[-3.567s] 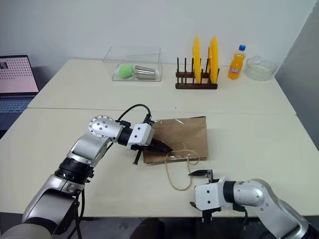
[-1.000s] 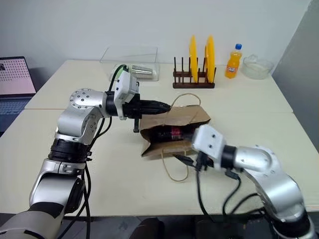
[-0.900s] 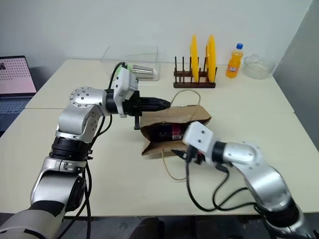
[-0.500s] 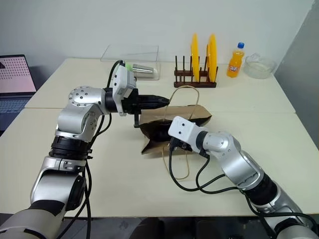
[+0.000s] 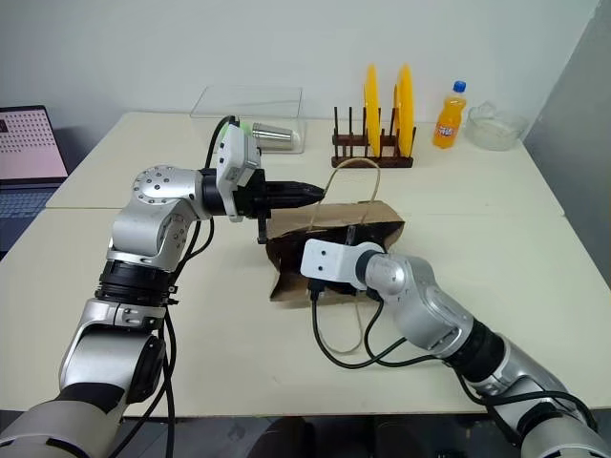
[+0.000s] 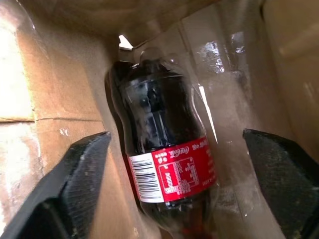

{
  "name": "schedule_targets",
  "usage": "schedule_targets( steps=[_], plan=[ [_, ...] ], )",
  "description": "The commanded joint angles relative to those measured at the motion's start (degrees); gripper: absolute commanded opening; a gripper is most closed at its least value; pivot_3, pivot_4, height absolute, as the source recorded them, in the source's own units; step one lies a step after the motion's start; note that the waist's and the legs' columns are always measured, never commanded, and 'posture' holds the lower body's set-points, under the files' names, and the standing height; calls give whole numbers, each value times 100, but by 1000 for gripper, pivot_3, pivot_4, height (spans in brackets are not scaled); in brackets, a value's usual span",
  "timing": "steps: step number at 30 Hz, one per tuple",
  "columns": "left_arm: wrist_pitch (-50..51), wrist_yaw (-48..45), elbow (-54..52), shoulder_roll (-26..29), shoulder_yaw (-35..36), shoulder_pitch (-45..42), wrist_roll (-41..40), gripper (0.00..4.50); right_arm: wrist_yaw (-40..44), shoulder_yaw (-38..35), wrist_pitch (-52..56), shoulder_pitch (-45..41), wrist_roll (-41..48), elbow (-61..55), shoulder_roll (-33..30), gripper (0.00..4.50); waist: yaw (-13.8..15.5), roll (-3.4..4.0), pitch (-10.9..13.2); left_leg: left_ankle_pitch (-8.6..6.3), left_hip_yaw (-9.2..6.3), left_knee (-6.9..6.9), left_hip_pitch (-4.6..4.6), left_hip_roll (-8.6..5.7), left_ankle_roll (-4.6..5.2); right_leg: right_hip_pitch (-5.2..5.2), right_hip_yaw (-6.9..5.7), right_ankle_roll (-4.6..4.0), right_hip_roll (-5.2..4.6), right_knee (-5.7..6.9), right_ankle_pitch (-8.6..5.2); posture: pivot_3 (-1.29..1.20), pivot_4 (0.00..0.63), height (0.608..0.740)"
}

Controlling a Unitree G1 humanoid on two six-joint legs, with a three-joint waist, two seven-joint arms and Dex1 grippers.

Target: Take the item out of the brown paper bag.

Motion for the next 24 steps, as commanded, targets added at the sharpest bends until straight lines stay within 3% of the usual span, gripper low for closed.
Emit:
schedule_targets(
  steps=[1, 14, 19, 24],
  plan=[
    [-80, -19, -115, 49, 170, -167, -128, 0, 100, 138, -17, -168, -316, 304, 189, 4452, -2, 0, 0, 0, 0, 0, 1, 0, 0, 0, 0, 0, 0, 2, 0, 0, 150, 740],
    [-110, -25, -170, 56, 118, -164, -130, 0, 586, 238, -497, -636, -711, 1959, 695, 4452, -25, 0, 0, 2, 1, 2, 4, 0, -2, -2, 1, -1, 0, 10, 1, 0, 150, 740],
    [-272, -64, -143, 125, 71, -96, -29, 0, 663, 52, -689, -617, -774, 1721, 682, 3239, -40, 0, 0, 2, 5, 4, 5, -1, -2, -13, 6, -1, -1, 39, 0, 0, 150, 740],
    [-453, -66, 1, 141, 39, -98, 64, 0, 1057, -159, -603, -621, -713, 918, 496, 3179, -54, 0, 0, 8, 9, 4, -9, -1, -13, -45, 10, -3, 0, 70, -1, 0, 150, 740]
  ],
)
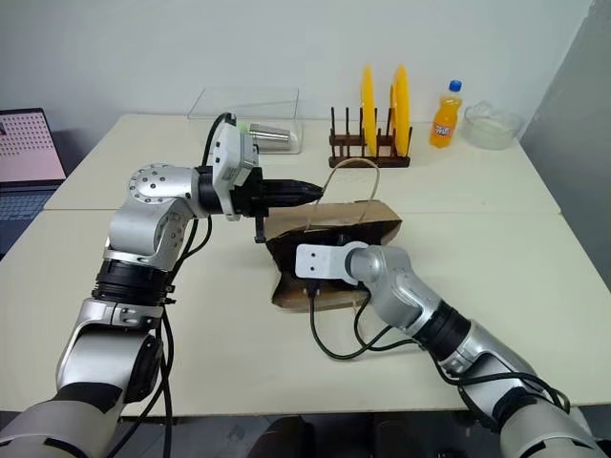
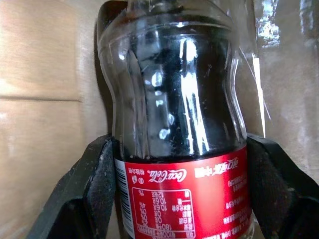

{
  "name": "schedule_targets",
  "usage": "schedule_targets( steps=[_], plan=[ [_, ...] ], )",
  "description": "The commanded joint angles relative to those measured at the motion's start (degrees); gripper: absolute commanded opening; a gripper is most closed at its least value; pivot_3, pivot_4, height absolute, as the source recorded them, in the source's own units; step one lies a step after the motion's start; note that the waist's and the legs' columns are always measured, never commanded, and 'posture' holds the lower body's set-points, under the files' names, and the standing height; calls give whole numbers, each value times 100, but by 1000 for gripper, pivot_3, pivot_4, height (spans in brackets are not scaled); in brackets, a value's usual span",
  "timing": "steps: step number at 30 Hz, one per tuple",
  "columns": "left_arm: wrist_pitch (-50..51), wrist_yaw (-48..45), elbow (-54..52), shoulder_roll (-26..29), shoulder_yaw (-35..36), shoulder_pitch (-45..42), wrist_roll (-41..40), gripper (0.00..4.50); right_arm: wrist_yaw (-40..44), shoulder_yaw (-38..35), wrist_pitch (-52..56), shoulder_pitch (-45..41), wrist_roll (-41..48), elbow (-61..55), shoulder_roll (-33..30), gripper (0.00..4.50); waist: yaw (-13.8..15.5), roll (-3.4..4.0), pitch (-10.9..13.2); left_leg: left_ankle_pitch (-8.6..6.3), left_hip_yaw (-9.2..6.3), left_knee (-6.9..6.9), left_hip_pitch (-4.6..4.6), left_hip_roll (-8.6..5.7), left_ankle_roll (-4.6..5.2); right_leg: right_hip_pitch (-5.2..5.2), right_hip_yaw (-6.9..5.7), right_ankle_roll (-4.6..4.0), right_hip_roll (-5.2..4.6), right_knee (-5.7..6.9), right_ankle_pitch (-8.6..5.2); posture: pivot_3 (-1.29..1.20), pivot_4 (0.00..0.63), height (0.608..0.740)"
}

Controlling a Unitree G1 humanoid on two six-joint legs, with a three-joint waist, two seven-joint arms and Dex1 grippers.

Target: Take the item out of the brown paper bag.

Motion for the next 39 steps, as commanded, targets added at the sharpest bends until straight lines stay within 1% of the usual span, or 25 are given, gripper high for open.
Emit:
schedule_targets(
  steps=[1, 9, 13, 16, 18, 22, 26, 28, 31, 33, 34, 36, 38, 39],
  plan=[
    [-225, -14, 12, 51, 44, -91, 61, 0, 287, -337, 59, -94, -8, -802, -97, 3179, -11, 0, 0, 1, -1, 0, 0, 0, -2, -1, -1, 0, 0, 1, 0, 0, 150, 740],
    [-645, -39, 353, -4, -5, -145, 285, 0, 1163, -948, 855, -117, 609, -2122, -262, 3179, -38, 0, 0, 3, -4, 0, 1, 1, -5, -1, -3, 0, 1, 6, -1, 0, 150, 740],
    [-799, 6, 544, -51, 6, -204, 366, 0, 1558, -1260, 939, -28, 1136, -2661, -523, 3179, -36, 0, 0, 3, -4, 0, 0, 0, -4, -1, -4, 0, 0, 4, -1, 0, 150, 740],
    [-917, 6, 689, -65, 8, -254, 422, 0, 1638, -1559, 823, 32, 1527, -2875, -638, 3179, -43, 0, 0, 2, -5, 0, 0, 0, -4, 0, -5, 0, 0, 4, -1, 0, 150, 740],
    [-996, 2, 790, -81, 2, -287, 457, 0, 1637, -1837, 616, 59, 1740, -2914, -779, 3179, -54, -1, 0, 2, -5, -1, 0, 1, -4, -1, -5, 0, 0, 5, -1, 0, 150, 740],
    [-1123, -16, 913, -107, -11, -313, 503, 0, 1872, -2709, 299, 264, 2612, -3229, -1060, 3179, -49, -2, 1, 2, -5, 0, -1, 0, -4, 0, -6, 1, 0, 4, -1, 0, 150, 740],
    [-1207, -47, 997, -118, -22, -333, 536, 0, 1718, -3593, 655, 113, 3417, -3459, -1046, 3179, -50, -2, 1, 2, -5, -1, -1, 1, -4, 0, -5, 0, 0, 2, -1, 0, 150, 740],
    [-1235, -69, 1009, -116, -25, -328, 546, 0, 1533, -3953, 832, 8, 3640, -3509, -1101, 3179, -48, -2, 1, 2, -5, -1, -1, 2, -4, 0, -5, 0, 0, 4, -1, 0, 150, 740],
    [-1264, -88, 1019, -107, -28, -323, 557, 0, 1249, -4445, 1078, -16, 3786, -3544, -1377, 3179, -40, -2, 1, 2, -5, -1, -1, 1, -4, 0, -5, 0, -1, 5, -1, 0, 150, 740],
    [-1284, -90, 1029, -101, -24, -321, 558, 0, 1249, -4736, 915, 411, 3535, -3376, -2018, 3179, -28, -2, 1, 2, -4, -1, -1, 1, -3, 1, -5, 0, -2, 5, -1, 0, 150, 740],
    [-1293, -86, 1041, -99, -20, -326, 560, 0, 1295, -4845, 574, 809, 3294, -3204, -2416, 3179, 9, -5, 1, 2, -4, -1, -2, 1, -3, 2, -6, 0, -2, 1, -1, 0, 150, 740],
    [-1313, -82, 1077, -87, -8, -337, 562, 0, 1226, -4933, -95, 1482, 2912, -2836, -2963, 3179, 77, -8, 2, 1, -5, -3, -4, 0, -1, 7, -9, 1, -2, -11, -2, 0, 150, 740],
    [-1326, -72, 1115, -67, -1, -350, 561, 0, 1055, -4958, -658, 2049, 2632, -2444, -3262, 3179, 85, -8, 2, 0, 5, -2, -7, -3, 0, 6, -2, 1, -4, -14, -2, 0, 150, 740],
    [-1332, -63, 1135, -59, 4, -358, 564, 0, 956, -4908, -908, 2331, 2514, -2194, -3315, 3179, 86, -8, 2, 0, 12, -2, -8, -4, 1, 4, 3, 1, -4, -14, -1, 0, 150, 740]
  ],
)
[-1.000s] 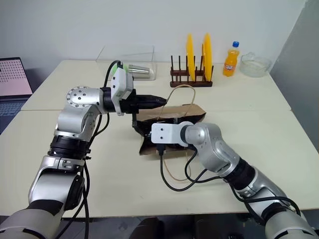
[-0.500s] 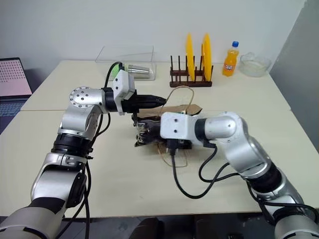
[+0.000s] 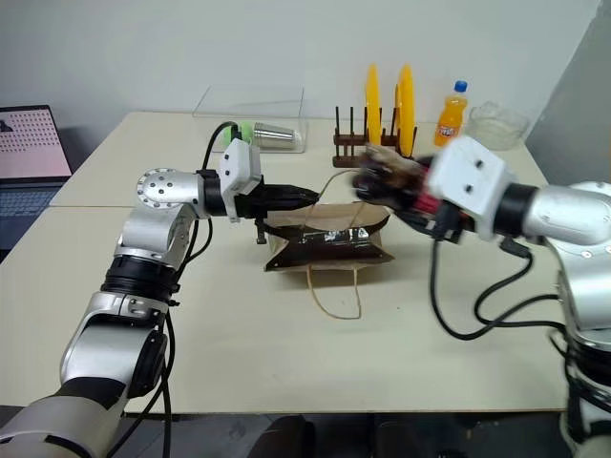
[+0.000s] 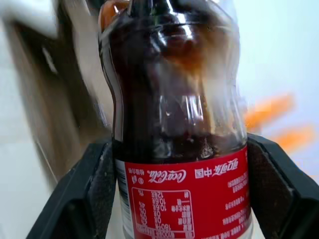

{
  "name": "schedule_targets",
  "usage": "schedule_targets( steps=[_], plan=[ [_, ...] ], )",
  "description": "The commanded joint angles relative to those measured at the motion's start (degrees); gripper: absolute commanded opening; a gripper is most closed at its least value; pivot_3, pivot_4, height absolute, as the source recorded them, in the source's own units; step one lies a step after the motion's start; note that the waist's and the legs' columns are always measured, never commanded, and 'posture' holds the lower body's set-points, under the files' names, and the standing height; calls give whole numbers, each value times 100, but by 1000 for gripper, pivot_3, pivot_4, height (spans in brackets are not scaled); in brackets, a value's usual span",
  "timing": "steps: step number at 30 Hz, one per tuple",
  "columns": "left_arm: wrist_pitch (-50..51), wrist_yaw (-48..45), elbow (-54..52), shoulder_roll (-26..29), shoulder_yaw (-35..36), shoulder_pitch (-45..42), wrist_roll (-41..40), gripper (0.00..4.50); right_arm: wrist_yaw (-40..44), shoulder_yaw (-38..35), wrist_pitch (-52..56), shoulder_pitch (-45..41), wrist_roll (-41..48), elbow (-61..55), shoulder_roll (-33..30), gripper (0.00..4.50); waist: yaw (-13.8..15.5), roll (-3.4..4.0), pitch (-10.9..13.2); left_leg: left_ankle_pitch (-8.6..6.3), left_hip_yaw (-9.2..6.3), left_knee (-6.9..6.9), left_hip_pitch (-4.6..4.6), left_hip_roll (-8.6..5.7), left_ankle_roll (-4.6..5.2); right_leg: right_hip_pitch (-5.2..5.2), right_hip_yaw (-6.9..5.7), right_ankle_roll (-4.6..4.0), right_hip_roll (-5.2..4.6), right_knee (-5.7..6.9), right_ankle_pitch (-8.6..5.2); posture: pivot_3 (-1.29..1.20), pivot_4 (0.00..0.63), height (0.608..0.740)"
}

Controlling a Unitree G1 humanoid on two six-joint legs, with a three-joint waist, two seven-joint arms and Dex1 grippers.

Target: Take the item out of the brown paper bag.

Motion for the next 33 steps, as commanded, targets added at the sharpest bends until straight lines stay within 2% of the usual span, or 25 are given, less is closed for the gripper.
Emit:
schedule_targets(
  steps=[1, 3, 8, 14, 17, 18, 22, 26, 30, 33],
  plan=[
    [-109, 13, -1, 19, 71, -156, -6, 0, -341, -137, -962, 543, -424, 520, -196, 3179, 0, -1, 0, 0, 3, 0, 0, 0, 0, -1, 3, 0, 0, 2, 0, 0, 150, 740],
    [-115, 25, 21, 17, 69, -171, 0, 0, -417, 95, -1398, 821, -675, 918, -295, 3179, -29, 2, 2, 0, 6, 0, 1, 1, 0, -4, 5, 0, 0, 8, 0, 0, 150, 740],
    [-122, 35, 32, 6, 60, -183, 4, 0, -507, 875, -2078, 950, -1001, 2422, 4, 3179, -95, 4, 3, 2, 17, -1, 20, 10, 1, -1, 8, 6, 6, 21, -4, 0, 150, 740],
    [-94, 44, -9, 18, 72, -158, -12, 0, -364, 1071, -2191, 890, -885, 2973, 223, 3179, -127, -3, 1, 2, 20, 1, 23, 10, 1, 5, 11, 3, 8, 19, -2, 0, 150, 740],
    [-50, 57, -10, 25, 97, -152, -35, 0, -358, 987, -2203, 867, -819, 2972, 219, 4157, -127, -3, 1, 2, 19, 3, 28, 10, 1, 12, 11, 4, 7, 18, -2, 0, 150, 740],
    [-31, 67, -3, 23, 103, -151, -41, 0, -316, 947, -2166, 875, -777, 2891, 175, 4461, -124, -2, 1, 2, 17, 3, 27, 9, 1, 11, 10, 4, 7, 18, -2, 0, 150, 740],
    [37, 124, 50, 7, 114, -169, -31, 0, -73, 572, -1793, 1015, -441, 2114, -80, 4461, -119, 0, 2, 2, 12, 1, 22, 9, 1, 7, 7, 3, 7, 19, -2, 0, 150, 740],
    [322, 315, 327, -12, 183, -319, -31, 0, 86, -364, -712, 1229, 561, 579, -201, 4461, -117, 3, 5, 2, 7, 1, 15, 8, 1, 3, 6, 3, 7, 19, -2, 0, 150, 740],
    [415, 683, 962, -117, 282, -684, 22, 0, -244, -1032, 816, 1225, 1922, -976, 130, 4461, -101, 0, 5, 2, -8, 2, 19, 9, 1, 10, -5, 20, 8, 18, -12, 0, 150, 740],
    [257, 887, 1523, -203, 277, -1032, 128, 0, -935, -1029, 1623, 954, 2705, -1814, 679, 4461, -97, -1, 5, 2, -12, 1, 18, 9, 1, 13, -8, 26, 7, 17, -15, 0, 150, 740]
  ],
)
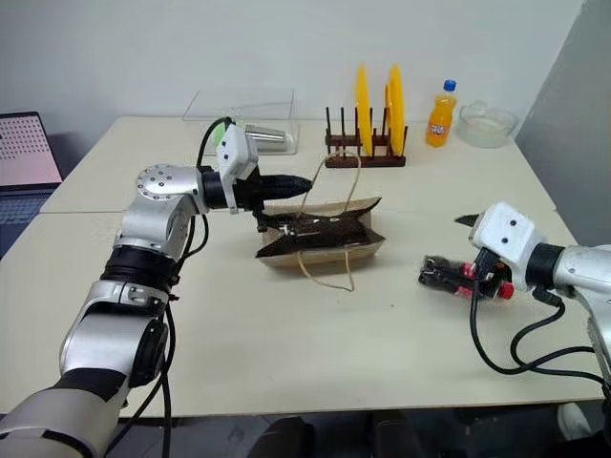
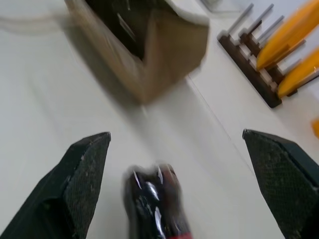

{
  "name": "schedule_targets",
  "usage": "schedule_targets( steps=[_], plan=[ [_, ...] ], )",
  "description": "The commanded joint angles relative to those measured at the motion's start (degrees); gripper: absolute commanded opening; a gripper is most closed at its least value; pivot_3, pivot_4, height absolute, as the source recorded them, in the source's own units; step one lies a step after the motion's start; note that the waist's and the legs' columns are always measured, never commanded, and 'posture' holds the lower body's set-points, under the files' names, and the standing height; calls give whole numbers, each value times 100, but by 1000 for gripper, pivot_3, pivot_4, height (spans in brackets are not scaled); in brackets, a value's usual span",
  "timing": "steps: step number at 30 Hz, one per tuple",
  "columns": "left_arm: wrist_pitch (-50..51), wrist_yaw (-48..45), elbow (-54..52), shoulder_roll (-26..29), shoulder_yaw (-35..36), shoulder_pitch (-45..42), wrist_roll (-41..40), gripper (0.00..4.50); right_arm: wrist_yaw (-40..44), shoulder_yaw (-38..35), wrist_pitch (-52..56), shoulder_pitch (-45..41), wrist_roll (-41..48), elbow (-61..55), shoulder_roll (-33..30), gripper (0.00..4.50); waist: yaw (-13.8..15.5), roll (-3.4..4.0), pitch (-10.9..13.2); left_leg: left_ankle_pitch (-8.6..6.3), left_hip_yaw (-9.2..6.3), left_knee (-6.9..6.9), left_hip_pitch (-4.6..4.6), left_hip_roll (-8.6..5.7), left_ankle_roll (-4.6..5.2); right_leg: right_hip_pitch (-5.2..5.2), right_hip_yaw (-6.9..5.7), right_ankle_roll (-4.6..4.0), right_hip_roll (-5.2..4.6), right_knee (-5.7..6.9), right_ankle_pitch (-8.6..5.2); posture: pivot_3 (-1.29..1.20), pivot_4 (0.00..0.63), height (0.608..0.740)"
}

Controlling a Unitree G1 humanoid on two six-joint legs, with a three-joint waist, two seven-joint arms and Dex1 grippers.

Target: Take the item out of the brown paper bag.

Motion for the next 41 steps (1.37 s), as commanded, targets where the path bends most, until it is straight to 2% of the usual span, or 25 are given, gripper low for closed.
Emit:
schedule_targets(
  steps=[1, 3, 6, 10, 16, 21, 24, 25, 28, 29, 31, 33, 37, 41],
  plan=[
    [-238, 175, 393, -59, 143, -393, 109, 0, -723, -39, 717, -302, 713, -814, 393, 4461, 4, 0, 0, 0, 1, 0, -1, -1, 0, -1, 1, 0, -1, 0, 0, 0, 150, 740],
    [-516, 190, 641, -60, 66, -508, 268, 0, -1087, 144, 932, -450, 797, -984, 613, 4461, 5, 0, 0, 0, 3, 0, -2, -2, 0, -4, 3, -1, -2, 0, 0, 0, 150, 740],
    [-966, 102, 1014, -52, -23, -677, 493, 637, -1520, 479, 953, -470, 673, -1060, 838, 4500, 24, 0, 0, 0, 2, 0, -5, -4, 0, -5, 1, -18, -4, -2, 10, 0, 150, 740],
    [-1376, -89, 1327, 105, -45, -796, 694, 1847, -1809, 647, 804, -531, 529, -902, 894, 4500, 28, 0, 0, 0, 5, -1, -13, -5, 0, -13, 3, -19, -4, -2, 11, 0, 150, 740],
    [-1866, 281, 1556, 383, 293, -966, 690, 3635, -1926, 794, 397, -619, 328, -634, 899, 4500, 20, 0, 1, 0, 4, -1, -12, -5, 1, -14, 2, -17, -3, -1, 10, 0, 150, 740],
    [-1697, 791, 1103, 740, 589, -764, 637, 3635, -2009, 739, -122, -536, 105, -425, 931, 4500, -2, 0, 1, 0, 4, -1, -12, -5, 1, -14, 2, -19, -3, 0, 11, 0, 150, 740],
    [-1242, 1294, -96, 1062, 917, 41, 545, 3635, -2094, 623, -571, -322, -98, -356, 1016, 4500, -42, 1, 0, 0, 5, -2, -9, -4, 1, -13, 6, -21, -4, 1, 12, 0, 150, 740],
    [-972, 1467, -522, 1120, 1027, 328, 489, 3635, -2112, 613, -686, -236, -150, -362, 1046, 4500, -49, 1, 0, 0, 6, -4, -7, -3, 1, -13, 8, -23, -4, 2, 13, 0, 150, 740],
    [448, 2180, -2925, 1094, 1395, 2262, 320, 3635, -2444, 517, -1204, 434, -379, -551, 1454, 4500, -58, 9, -8, 0, 5, -7, 0, 0, -1, -10, 11, -20, -6, 4, 11, 0, 150, 740],
    [721, 2305, -3415, 1101, 1438, 2649, 306, 3635, -2535, 519, -1279, 543, -414, -575, 1566, 4500, -59, 9, -7, 0, 6, -12, 0, 2, -1, -11, 12, -20, -6, -1, 11, 0, 150, 740],
    [1308, 2841, -4760, 805, 1573, 3824, 267, 3635, -2623, 659, -1382, 1013, -404, -731, 1837, 4500, -33, 9, -7, 0, 5, -10, -6, 2, -4, -15, 14, -22, -7, -1, 11, 0, 150, 740],
    [1626, 3310, -5614, 454, 1639, 4676, 284, 3635, -2769, 891, -1543, 1349, -561, -786, 2089, 4500, 14, 1, -7, 0, 4, -1, -10, 1, -3, -13, 12, -22, -11, 1, 12, 0, 150, 740],
    [2045, 4256, -6436, -285, 1661, 5543, 469, 3635, -3058, 1183, -1985, 1957, -956, -553, 2521, 4500, 147, 0, -11, 1, 0, 0, 8, 1, -3, 4, 8, 3, -11, -2, -4, 0, 150, 740],
    [1924, 4602, -6825, -536, 1507, 5924, 628, 3635, -3253, 1346, -2263, 2034, -1219, -319, 2782, 4500, 143, 1, -11, 0, 2, -2, 48, 1, -3, 44, 8, 4, -9, -13, -6, 0, 150, 740]
  ],
)
